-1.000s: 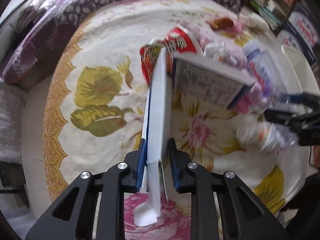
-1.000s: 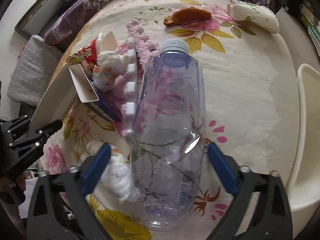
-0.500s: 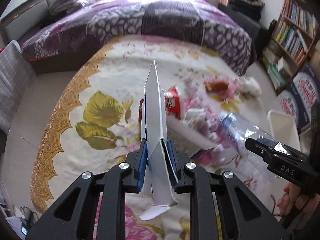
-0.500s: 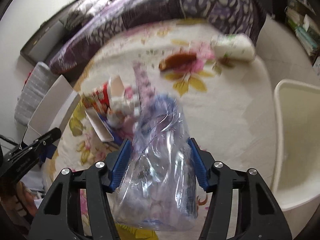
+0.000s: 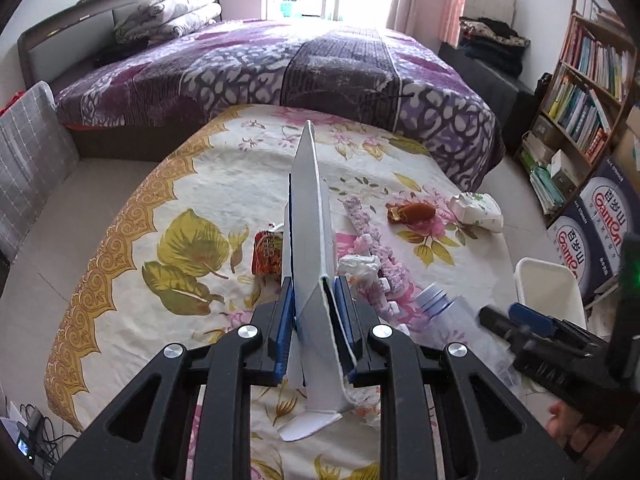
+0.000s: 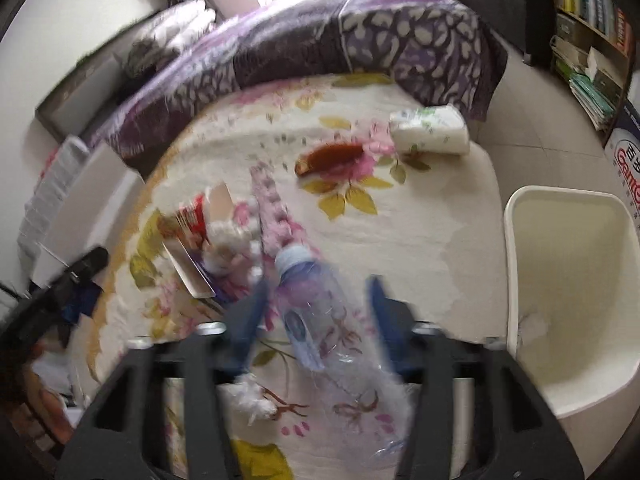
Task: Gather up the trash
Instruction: 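Carry the bottle over the bin and open the right gripper while the left carries the carton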
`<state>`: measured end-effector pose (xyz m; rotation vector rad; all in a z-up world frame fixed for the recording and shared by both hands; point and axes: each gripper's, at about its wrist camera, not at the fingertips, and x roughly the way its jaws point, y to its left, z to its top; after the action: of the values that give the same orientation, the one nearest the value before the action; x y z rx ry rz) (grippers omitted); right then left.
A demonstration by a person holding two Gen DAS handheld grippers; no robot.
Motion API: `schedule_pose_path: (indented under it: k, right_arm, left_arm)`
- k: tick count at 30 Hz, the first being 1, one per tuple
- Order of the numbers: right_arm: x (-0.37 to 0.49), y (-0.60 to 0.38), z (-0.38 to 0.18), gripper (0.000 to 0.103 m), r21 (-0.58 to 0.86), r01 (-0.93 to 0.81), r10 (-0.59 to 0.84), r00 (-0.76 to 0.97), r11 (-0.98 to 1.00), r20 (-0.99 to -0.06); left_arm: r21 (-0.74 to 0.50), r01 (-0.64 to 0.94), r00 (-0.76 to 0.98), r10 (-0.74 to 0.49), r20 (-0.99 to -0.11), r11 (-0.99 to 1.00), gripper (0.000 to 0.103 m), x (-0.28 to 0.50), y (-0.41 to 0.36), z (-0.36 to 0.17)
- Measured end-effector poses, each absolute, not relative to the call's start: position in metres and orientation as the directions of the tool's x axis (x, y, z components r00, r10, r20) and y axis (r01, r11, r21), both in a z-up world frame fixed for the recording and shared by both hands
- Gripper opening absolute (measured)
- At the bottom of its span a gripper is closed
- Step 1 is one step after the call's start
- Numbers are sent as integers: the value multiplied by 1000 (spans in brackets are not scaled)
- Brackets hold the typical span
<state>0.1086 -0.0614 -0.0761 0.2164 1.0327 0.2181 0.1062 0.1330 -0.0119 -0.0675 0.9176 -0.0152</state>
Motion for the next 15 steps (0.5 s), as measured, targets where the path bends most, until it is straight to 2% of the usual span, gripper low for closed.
schedule_pose_path:
  k: [2, 3, 4, 6, 13, 14, 15]
  right_arm:
    - [109, -52, -85, 80, 228, -104, 250, 470, 968, -846]
    - [110, -48, -90, 83, 208, -120, 240, 456, 971, -857]
    - [111, -44, -95, 90, 198, -132, 236, 440, 971, -867]
    - [115, -41, -105, 92, 172, -140, 215, 406, 975, -888]
    - [127, -47, -138, 92, 116, -100, 144, 350, 988, -926]
    - [128, -48, -143, 90, 112, -95, 137, 337, 989, -931]
    - [128, -50, -147, 85, 118, -90, 141, 328, 989, -934]
  left_arm:
    - [-71, -22, 602, -44, -797, 997, 21, 107, 137, -14]
    - [-75, -24, 599, -46, -799, 997, 21, 108, 139, -14]
    - [-77, -26, 597, -47, -801, 997, 21, 108, 141, -14]
    - [-83, -32, 593, -48, -804, 996, 21, 109, 146, -15]
    - [-83, -24, 572, -54, -818, 996, 22, 112, 147, -22]
    - [-79, -20, 569, -53, -820, 997, 22, 113, 145, -23]
    - [-77, -19, 567, -53, -822, 997, 22, 113, 144, -25]
